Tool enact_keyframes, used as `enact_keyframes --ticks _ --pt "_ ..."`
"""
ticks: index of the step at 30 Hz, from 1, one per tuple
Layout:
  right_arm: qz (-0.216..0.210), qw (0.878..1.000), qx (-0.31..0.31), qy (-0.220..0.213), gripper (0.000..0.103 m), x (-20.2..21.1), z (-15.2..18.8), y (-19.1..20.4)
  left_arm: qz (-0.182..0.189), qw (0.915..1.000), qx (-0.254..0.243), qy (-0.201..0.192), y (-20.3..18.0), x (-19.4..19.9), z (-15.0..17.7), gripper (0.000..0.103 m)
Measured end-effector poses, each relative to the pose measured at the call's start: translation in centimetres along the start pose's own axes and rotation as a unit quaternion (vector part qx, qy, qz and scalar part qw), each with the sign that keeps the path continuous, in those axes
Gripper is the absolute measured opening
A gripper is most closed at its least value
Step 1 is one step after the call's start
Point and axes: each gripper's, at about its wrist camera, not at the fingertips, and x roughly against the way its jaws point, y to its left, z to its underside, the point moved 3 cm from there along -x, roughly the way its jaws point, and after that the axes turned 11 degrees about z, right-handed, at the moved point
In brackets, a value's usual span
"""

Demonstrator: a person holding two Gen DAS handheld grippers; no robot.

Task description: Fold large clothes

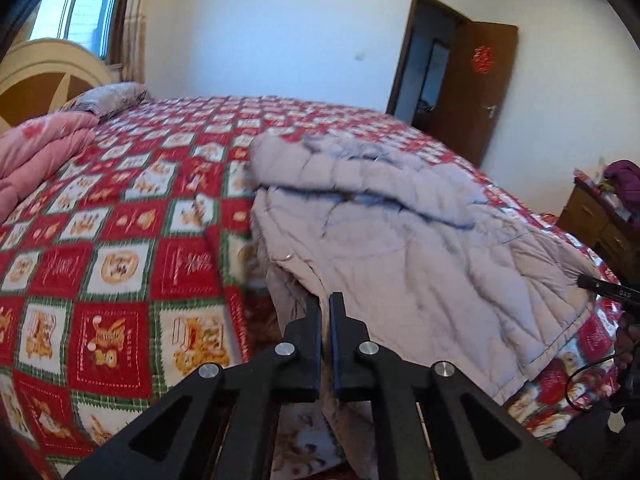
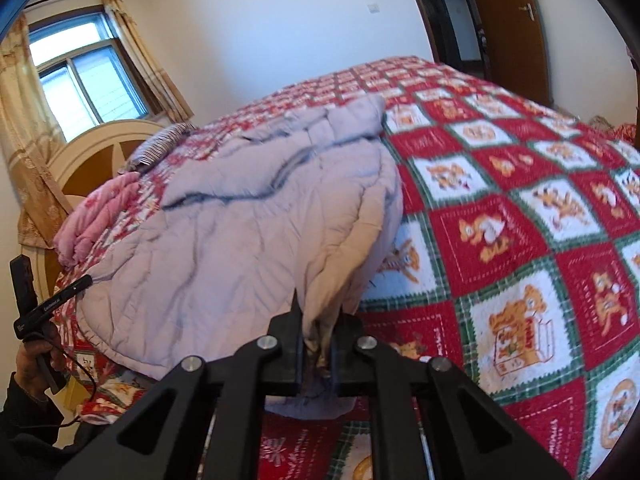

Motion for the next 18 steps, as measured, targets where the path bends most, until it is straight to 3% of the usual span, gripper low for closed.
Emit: enact_keyframes --ticks 4,11,18 --pt "-0.002 1.0 0.008 -0.007 0.012 0.4 -0.2 0.4 -0.016 0.9997 0.003 0.019 0.5 -0.9 0.5 0.003" --pt "0.003 1.0 -0.004 0.017 0.012 -1.3 1.0 -1.1 -0.029 0.992 0.076 0.097 3.9 -5.1 4.2 0.007" --pt "0.006 0.999 -0.023 0.038 0.012 -2.6 2.2 -2.5 -0.034 0.9922 0.071 0.097 3.6 -5.0 4.9 0.008"
